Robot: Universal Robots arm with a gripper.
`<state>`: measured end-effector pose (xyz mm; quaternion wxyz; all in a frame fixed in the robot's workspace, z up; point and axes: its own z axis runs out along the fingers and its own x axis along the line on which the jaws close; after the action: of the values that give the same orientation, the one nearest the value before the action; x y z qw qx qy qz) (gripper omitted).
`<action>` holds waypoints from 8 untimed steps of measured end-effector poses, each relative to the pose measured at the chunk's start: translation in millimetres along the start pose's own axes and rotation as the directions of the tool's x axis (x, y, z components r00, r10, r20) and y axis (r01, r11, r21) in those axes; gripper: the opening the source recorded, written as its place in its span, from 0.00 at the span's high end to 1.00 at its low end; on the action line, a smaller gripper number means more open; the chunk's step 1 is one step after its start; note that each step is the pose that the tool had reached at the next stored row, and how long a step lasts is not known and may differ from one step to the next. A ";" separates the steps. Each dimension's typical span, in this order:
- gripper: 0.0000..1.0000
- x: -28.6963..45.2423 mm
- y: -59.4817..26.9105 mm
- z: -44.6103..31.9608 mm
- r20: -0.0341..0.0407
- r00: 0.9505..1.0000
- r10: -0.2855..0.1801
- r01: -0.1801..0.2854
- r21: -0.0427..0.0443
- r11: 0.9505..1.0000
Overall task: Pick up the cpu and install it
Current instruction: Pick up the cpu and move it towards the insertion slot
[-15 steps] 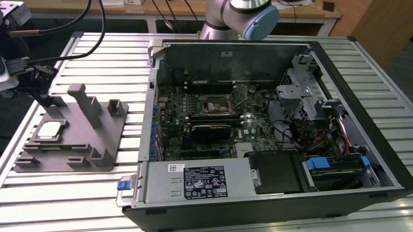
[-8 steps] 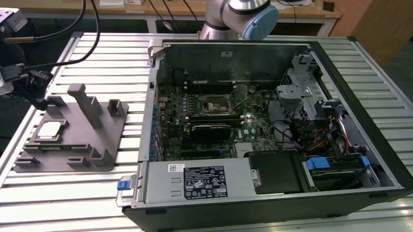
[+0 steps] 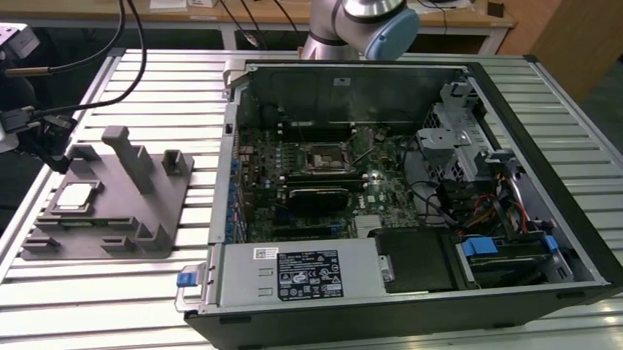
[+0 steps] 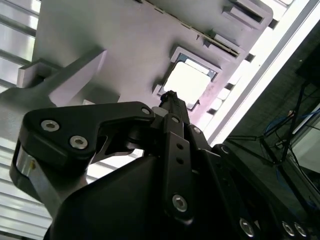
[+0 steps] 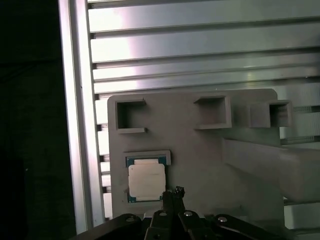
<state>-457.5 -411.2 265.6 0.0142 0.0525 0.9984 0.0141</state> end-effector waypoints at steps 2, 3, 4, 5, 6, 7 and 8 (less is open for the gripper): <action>0.89 2.1 -0.3 3.5 0.000 1.000 0.000 0.000 0.000 1.000; 0.89 3.2 -0.5 5.2 0.000 1.000 0.000 0.000 0.000 1.000; 0.89 4.6 -0.7 7.0 0.000 1.000 0.000 0.000 0.000 1.000; 0.89 5.8 -0.9 8.8 0.000 1.000 0.000 0.000 0.000 1.000; 0.89 6.9 -1.0 10.7 0.000 1.000 0.000 0.000 0.000 1.000; 0.89 7.9 -1.2 12.5 0.000 1.000 0.000 0.000 0.000 1.000; 0.89 8.8 -1.3 14.2 0.000 1.000 0.000 0.000 0.000 1.000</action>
<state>-466.0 -411.2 251.1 0.0143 0.0525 0.9984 0.0141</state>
